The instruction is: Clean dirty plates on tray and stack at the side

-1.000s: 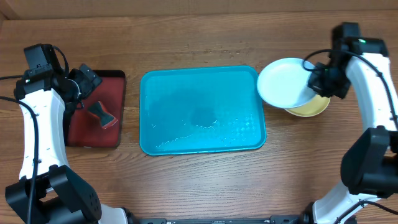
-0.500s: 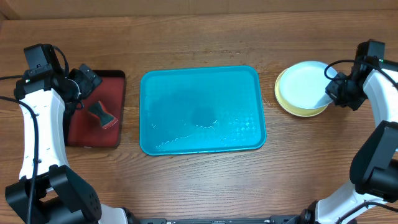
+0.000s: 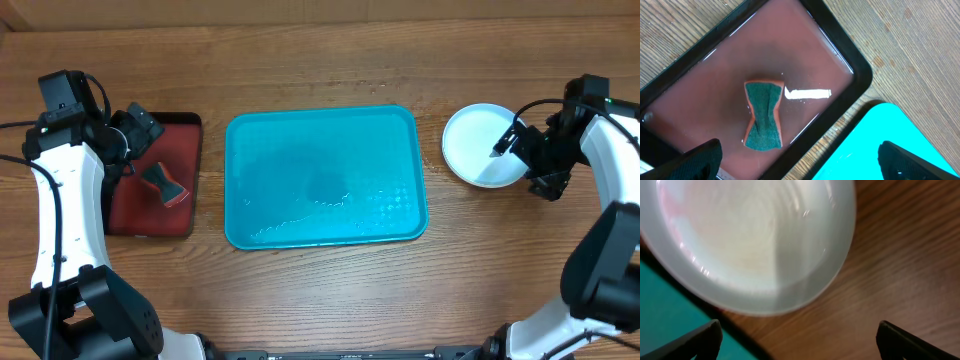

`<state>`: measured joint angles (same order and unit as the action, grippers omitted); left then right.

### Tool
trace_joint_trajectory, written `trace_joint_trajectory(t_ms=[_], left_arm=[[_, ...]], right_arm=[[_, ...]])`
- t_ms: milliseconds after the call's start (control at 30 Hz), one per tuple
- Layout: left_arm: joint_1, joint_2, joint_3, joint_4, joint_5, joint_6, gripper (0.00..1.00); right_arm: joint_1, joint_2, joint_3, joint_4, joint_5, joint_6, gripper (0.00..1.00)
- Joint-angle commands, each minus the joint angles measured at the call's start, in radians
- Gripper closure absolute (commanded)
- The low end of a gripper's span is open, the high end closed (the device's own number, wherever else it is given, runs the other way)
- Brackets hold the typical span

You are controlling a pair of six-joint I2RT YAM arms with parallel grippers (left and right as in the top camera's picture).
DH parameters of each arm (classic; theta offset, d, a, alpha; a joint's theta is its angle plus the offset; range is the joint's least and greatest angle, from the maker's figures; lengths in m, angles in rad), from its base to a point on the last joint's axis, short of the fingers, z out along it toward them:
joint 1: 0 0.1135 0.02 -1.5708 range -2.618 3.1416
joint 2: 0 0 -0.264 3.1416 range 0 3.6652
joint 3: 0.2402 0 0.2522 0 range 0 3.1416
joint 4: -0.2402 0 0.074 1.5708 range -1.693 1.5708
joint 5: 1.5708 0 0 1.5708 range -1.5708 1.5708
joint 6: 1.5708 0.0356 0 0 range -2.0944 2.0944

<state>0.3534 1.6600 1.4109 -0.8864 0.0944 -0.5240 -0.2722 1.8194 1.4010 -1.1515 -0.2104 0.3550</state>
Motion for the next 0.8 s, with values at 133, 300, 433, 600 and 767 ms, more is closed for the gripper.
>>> trace_joint_trajectory(t_ms=[133, 300, 433, 600, 767], left_arm=[[0.0, 0.008, 0.007, 0.001, 0.007, -0.004, 0.0], [0.0, 0.008, 0.007, 0.001, 0.007, -0.004, 0.0], [0.0, 0.008, 0.007, 0.001, 0.007, -0.004, 0.0], [0.0, 0.008, 0.007, 0.001, 0.007, -0.004, 0.0], [0.0, 0.008, 0.007, 0.001, 0.007, -0.004, 0.0]], right_arm=[[0.144, -0.321, 0.005, -0.138, 0.031, -0.017, 0.0], [0.287, -0.476, 0.005, -0.283, 0.059, -0.01, 0.0], [0.406, -0.547, 0.005, -0.369, 0.039, -0.006, 0.0], [0.497, -0.567, 0.005, -0.433, -0.039, -0.006, 0.0], [0.508, -0.566, 0.005, -0.427, -0.038, -0.007, 0.0]])
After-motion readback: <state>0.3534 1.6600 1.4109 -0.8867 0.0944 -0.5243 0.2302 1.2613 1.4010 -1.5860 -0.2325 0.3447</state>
